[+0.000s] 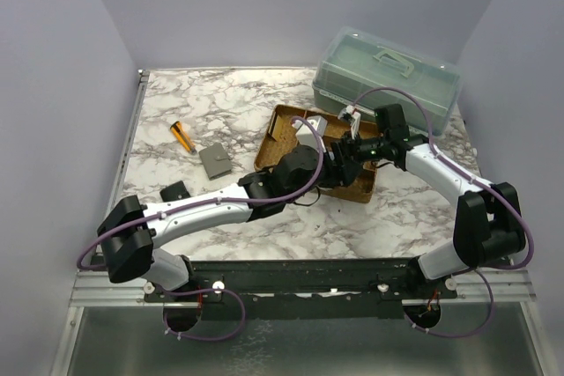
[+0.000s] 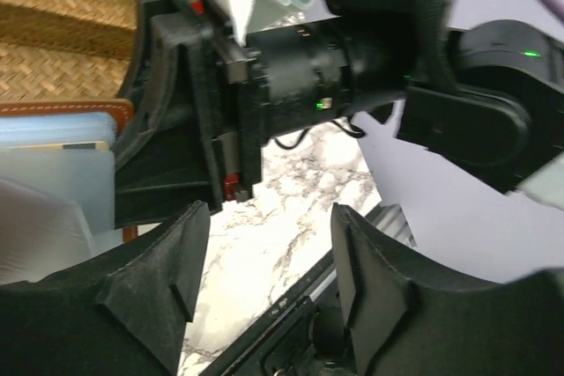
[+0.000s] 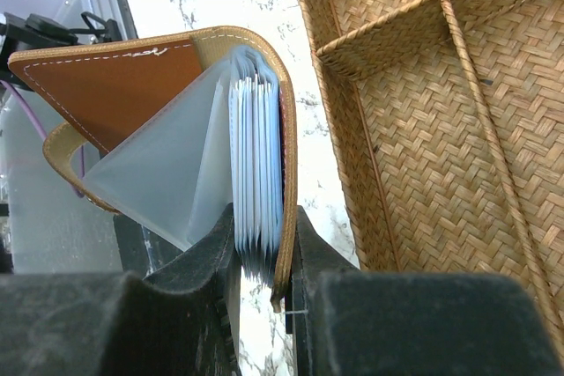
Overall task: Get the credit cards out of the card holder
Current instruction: Place the card holder at the center of the board.
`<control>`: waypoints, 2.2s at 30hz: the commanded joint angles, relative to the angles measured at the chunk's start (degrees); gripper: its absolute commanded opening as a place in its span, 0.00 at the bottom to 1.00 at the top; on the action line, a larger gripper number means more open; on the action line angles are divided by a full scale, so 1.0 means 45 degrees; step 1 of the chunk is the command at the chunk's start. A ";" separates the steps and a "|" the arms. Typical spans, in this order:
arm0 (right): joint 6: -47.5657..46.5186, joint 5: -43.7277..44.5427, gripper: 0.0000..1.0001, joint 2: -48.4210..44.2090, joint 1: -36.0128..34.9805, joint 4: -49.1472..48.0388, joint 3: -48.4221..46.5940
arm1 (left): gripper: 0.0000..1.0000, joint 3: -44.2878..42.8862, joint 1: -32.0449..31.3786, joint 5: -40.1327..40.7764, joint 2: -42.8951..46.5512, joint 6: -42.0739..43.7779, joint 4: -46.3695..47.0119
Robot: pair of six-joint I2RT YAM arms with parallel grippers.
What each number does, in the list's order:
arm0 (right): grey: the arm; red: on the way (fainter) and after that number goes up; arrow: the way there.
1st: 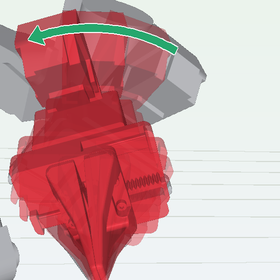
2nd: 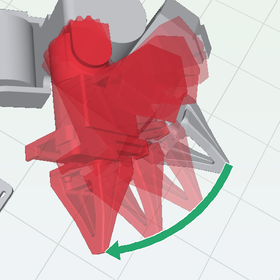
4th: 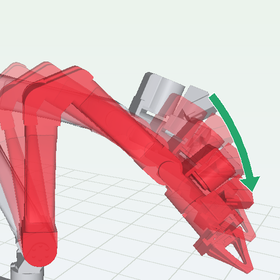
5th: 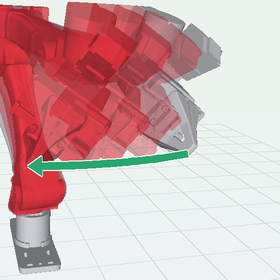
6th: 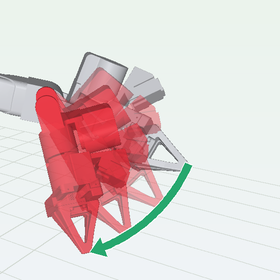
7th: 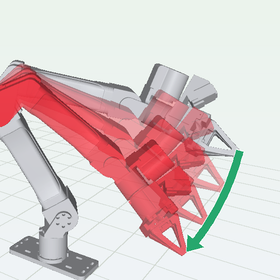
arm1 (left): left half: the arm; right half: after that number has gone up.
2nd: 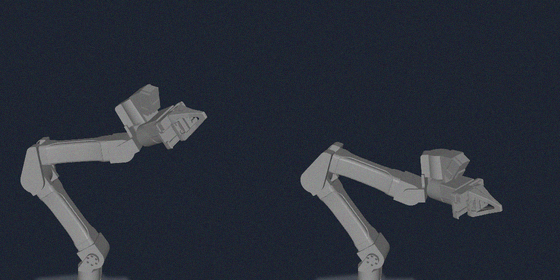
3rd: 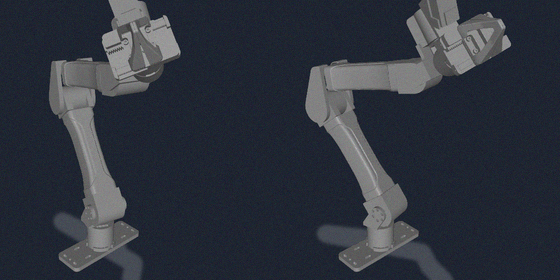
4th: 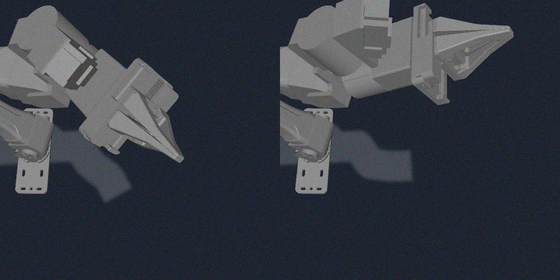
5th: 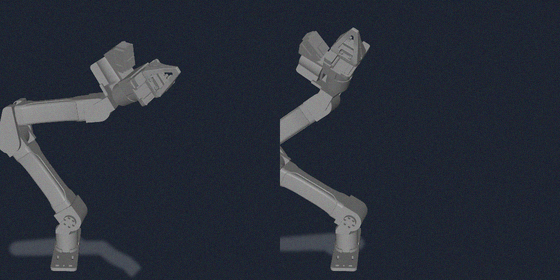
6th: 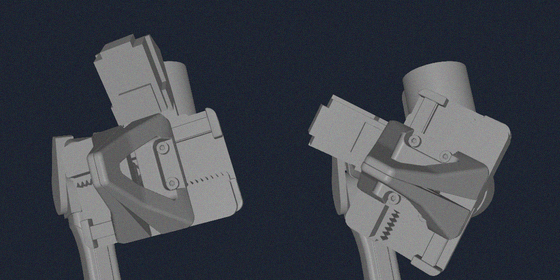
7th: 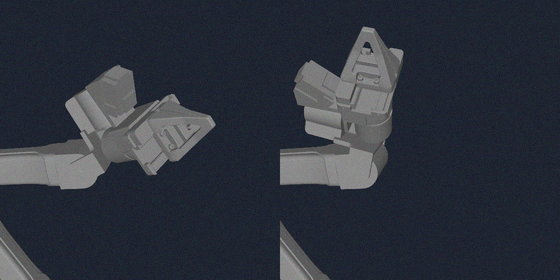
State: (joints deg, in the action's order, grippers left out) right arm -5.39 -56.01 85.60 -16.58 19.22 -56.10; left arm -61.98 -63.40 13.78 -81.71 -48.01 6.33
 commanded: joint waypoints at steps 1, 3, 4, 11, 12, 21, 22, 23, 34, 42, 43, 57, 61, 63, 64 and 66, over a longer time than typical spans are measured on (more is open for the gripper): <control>0.0235 0.0239 0.00 0.0060 -0.0105 -0.0461 -0.0039 | 0.61 -0.0099 -0.0033 0.1341 -0.0489 -0.0648 -0.0216; 0.0258 0.0244 0.00 0.0068 -0.0105 -0.0463 -0.0035 | 0.57 0.0099 -0.0033 0.1696 -0.0488 -0.0755 -0.0300; 0.0277 0.0225 0.00 0.0077 -0.0105 -0.0463 -0.0047 | 0.56 0.0212 -0.0033 0.1888 -0.0479 -0.0806 -0.0318; 0.0299 0.0182 0.00 0.0090 -0.0090 -0.0463 -0.0054 | 0.54 0.0397 -0.0034 0.3306 -0.0593 -0.1154 -0.1299; 0.0299 0.0181 0.00 0.0080 -0.0103 -0.0463 -0.0047 | 0.53 0.0345 -0.0021 0.3510 -0.0663 -0.1234 -0.1659; 0.0279 0.0221 0.00 0.0087 -0.0124 -0.0463 -0.0056 | 0.51 0.0609 0.0011 0.4778 -0.0071 -0.1361 -0.2879; 0.0279 0.0220 0.00 0.0097 -0.0124 -0.0463 -0.0064 | 0.52 0.0667 0.0075 0.4805 -0.0024 -0.1406 -0.2979; 0.0270 0.0220 0.00 0.0098 -0.0124 -0.0463 -0.0057 | 0.52 0.0752 0.0173 0.4772 0.0029 -0.1488 -0.3051; 0.0196 -0.0009 0.00 0.0193 -0.0339 -0.0366 -0.0093 | 0.67 0.0617 0.1185 0.2447 -0.0039 -0.0601 -0.3131; 0.0390 -0.0533 0.00 0.0325 -0.0337 -0.0366 -0.0133 | 0.72 0.0792 0.1390 0.0664 -0.0079 0.0198 -0.2823; 0.0423 -0.0599 0.00 0.0337 -0.0339 -0.0375 -0.0122 | 0.72 0.0817 0.1392 0.0624 -0.0074 0.0200 -0.2831; 0.0786 -0.1469 0.00 0.0396 -0.0334 -0.0576 -0.0056 | 0.75 0.0086 0.1362 0.1477 -0.1083 0.0070 -0.4643; 0.0804 -0.1557 0.00 0.0392 -0.0339 -0.0580 -0.0068 | 0.58 0.0078 0.1386 0.2162 -0.1139 -0.0145 -0.5181; 0.0807 -0.1540 0.00 0.0391 -0.0339 -0.0599 -0.0054 | 0.52 0.0033 0.1393 0.2346 -0.1127 -0.0151 -0.5410; 0.0802 -0.1507 0.00 0.0391 -0.0339 -0.0600 -0.0064 | 0.49 0.0024 0.1376 0.2406 -0.1079 -0.0135 -0.5478; 0.0807 -0.1465 0.00 0.0386 -0.0339 -0.0600 -0.0054 | 0.45 0.0090 0.1388 0.2514 -0.0882 -0.0151 -0.5555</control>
State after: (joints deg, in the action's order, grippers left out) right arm -2.96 -57.82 87.99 -17.63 18.44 -56.07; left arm -61.45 -57.49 20.27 -85.62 -48.69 -12.78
